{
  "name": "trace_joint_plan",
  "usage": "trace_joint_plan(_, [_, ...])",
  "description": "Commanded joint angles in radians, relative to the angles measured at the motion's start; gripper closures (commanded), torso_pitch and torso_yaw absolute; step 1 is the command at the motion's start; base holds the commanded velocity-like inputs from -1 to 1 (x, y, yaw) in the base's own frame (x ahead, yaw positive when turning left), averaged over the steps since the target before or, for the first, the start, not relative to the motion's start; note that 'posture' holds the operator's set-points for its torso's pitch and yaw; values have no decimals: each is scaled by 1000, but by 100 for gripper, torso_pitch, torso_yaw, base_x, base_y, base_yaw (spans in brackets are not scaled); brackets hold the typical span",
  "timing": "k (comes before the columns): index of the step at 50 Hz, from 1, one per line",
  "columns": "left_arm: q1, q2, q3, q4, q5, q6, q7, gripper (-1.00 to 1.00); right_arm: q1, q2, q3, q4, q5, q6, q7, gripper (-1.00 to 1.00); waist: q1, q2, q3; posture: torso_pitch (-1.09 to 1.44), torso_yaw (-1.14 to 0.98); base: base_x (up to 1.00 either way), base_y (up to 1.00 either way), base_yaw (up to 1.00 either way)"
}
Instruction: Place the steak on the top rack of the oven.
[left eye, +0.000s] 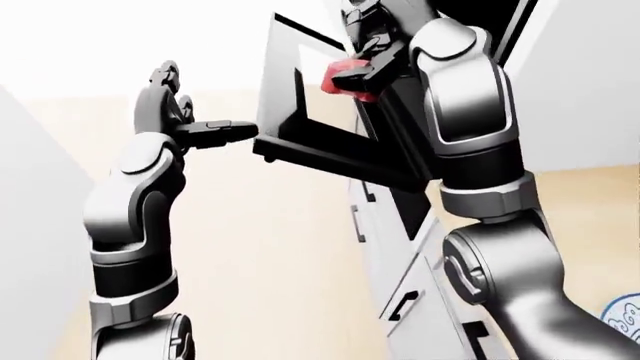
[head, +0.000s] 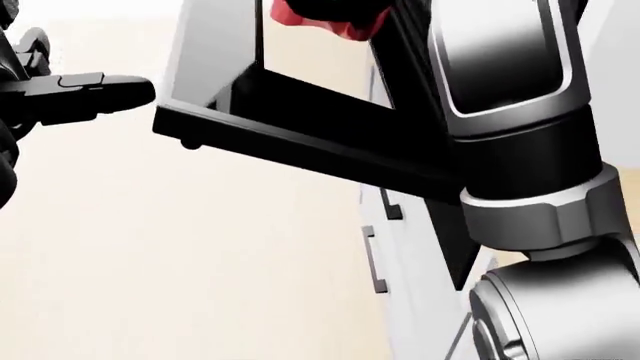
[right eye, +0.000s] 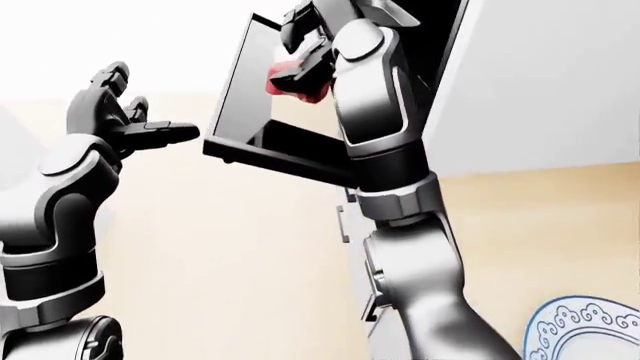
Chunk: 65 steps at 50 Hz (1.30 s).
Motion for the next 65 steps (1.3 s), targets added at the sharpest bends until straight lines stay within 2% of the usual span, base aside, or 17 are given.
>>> trace_joint_plan(1, [-45, 6, -6, -50, -6, -41, -9, -100, -44, -25, -26, -53, -20, -32, -24, 100, -7, 4, -43, 0, 0, 0, 0, 0])
trace_joint_plan(2, [-49, 6, -8, -50, -6, -39, -9, -100, -45, -26, -29, -48, -19, -34, -25, 100, 0, -19, -45, 0, 0, 0, 0, 0])
trace_joint_plan(3, [-50, 6, -8, -51, -5, -38, -9, -100, -46, -27, -29, -47, -19, -34, -26, 100, 2, 1, -40, 0, 0, 0, 0, 0])
trace_joint_plan(17, [-67, 11, -6, -48, -2, -30, -16, -100, -105, -35, -33, -5, -8, -36, -30, 100, -5, 30, -63, 0, 0, 0, 0, 0])
trace_joint_plan(18, [-69, 11, -6, -47, -3, -31, -16, -100, -107, -36, -33, -1, -7, -39, -32, 100, -7, 33, -86, 0, 0, 5, 4, 0])
trace_joint_plan(30, [-68, 12, -5, -49, -4, -29, -15, -100, -125, -39, -40, 37, 10, -57, -53, 100, -11, 41, -58, 0, 0, 12, 7, 0])
trace_joint_plan(34, [-61, 13, -2, -56, -5, -27, -15, -100, -114, -38, -36, 25, 12, -53, -54, 100, -9, 30, -57, 0, 0, 16, 9, 0])
trace_joint_plan(38, [-56, 11, -3, -60, -6, -28, -15, -100, -107, -37, -34, 19, 13, -52, -53, 100, -6, -4, -57, 0, 0, 16, 11, 0])
trace_joint_plan(40, [-56, 12, -2, -58, -5, -29, -15, -100, -104, -37, -34, 20, 13, -55, -53, 100, -8, 8, -66, 0, 0, 16, 12, 0])
trace_joint_plan(44, [-54, 11, -3, -58, -5, -29, -15, -100, -98, -34, -34, 16, 13, -55, -54, 100, -4, -16, -76, 0, 0, 16, 13, 0])
trace_joint_plan(49, [-56, 14, 0, -64, -8, -22, -14, -100, -101, -32, -31, 9, 12, -47, -51, 100, -9, 31, -55, 0, 0, 16, 14, 0])
trace_joint_plan(51, [-57, 14, 0, -63, -8, -22, -14, -100, -99, -32, -32, 9, 12, -48, -51, 100, -16, 88, -71, 0, 0, 16, 14, 0])
trace_joint_plan(52, [-57, 15, 0, -61, -8, -24, -14, -100, -98, -32, -31, 10, 12, -49, -52, 100, -20, 89, -92, 0, 0, 16, 16, 0])
trace_joint_plan(54, [-57, 15, 0, -56, -8, -28, -15, -100, -100, -31, -31, 15, 12, -52, -52, 100, -16, 103, -63, 0, 0, 16, 16, 0])
trace_joint_plan(61, [-62, 17, 0, -60, -10, -20, -13, -100, -117, -35, -33, 24, 11, -54, -52, 100, -11, 39, -64, 0, 0, 14, 14, 0])
trace_joint_plan(63, [-66, 16, -2, -59, -11, -19, -12, -100, -122, -34, -32, 20, 11, -51, -49, 100, -4, 31, -43, 0, 0, 0, 0, 0])
trace_joint_plan(65, [-70, 16, -3, -59, -11, -16, -11, -100, -137, -33, -36, 23, 14, -51, -49, 100, 6, -1, -48, 0, 0, 0, 0, 0])
